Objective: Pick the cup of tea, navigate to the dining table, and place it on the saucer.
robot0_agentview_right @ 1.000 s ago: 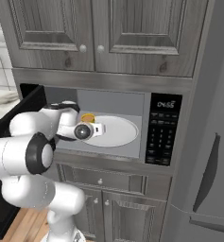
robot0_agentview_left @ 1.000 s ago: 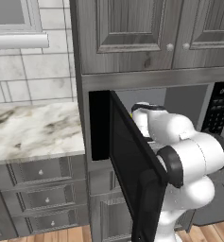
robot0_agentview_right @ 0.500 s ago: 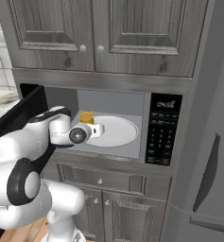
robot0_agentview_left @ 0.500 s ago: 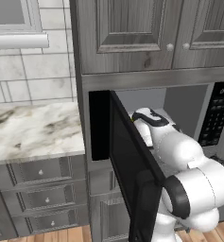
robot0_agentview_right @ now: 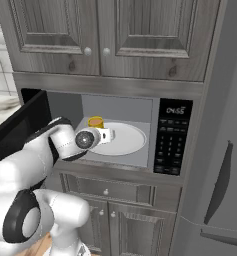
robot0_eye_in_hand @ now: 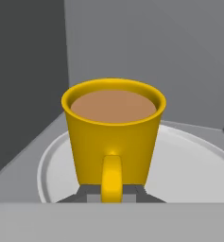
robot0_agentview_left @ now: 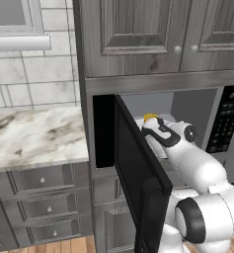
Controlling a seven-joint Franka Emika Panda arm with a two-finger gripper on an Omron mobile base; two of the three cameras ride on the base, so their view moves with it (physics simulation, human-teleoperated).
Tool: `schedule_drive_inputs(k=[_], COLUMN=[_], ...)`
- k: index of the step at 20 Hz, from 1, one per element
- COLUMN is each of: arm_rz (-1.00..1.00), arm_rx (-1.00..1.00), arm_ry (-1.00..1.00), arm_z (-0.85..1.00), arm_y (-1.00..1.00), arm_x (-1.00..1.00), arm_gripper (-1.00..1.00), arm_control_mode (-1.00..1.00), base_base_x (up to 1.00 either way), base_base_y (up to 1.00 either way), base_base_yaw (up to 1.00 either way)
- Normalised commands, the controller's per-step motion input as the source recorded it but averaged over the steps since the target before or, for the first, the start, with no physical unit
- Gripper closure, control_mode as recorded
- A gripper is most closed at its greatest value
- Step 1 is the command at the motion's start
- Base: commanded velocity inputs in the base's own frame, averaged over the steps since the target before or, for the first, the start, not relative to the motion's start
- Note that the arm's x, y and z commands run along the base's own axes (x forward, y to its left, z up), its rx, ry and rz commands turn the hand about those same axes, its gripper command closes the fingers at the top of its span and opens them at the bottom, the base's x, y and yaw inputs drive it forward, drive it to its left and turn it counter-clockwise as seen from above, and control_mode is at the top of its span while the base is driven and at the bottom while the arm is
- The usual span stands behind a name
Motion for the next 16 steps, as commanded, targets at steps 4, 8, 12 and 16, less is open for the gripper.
schedule_drive_inputs(k=[4,8,12,16], arm_rz=[0.00,0.00,0.00,0.01], arm_rx=[0.00,0.00,0.01,0.03], arm_ry=[0.05,0.00,0.00,-0.03], arm_z=[0.40,0.34,0.20,0.23], arm_y=[-0.28,-0.27,-0.33,-0.33], arm_x=[-0.17,-0.33,-0.52,-0.63], arm_gripper=[1.00,1.00,1.00,1.00], arm_control_mode=[-1.00,-1.00,-1.00,-1.00], base_base_x=[0.00,0.00,0.00,0.00], base_base_y=[0.00,0.00,0.00,0.00], base_base_yaw=[0.00,0.00,0.00,0.00])
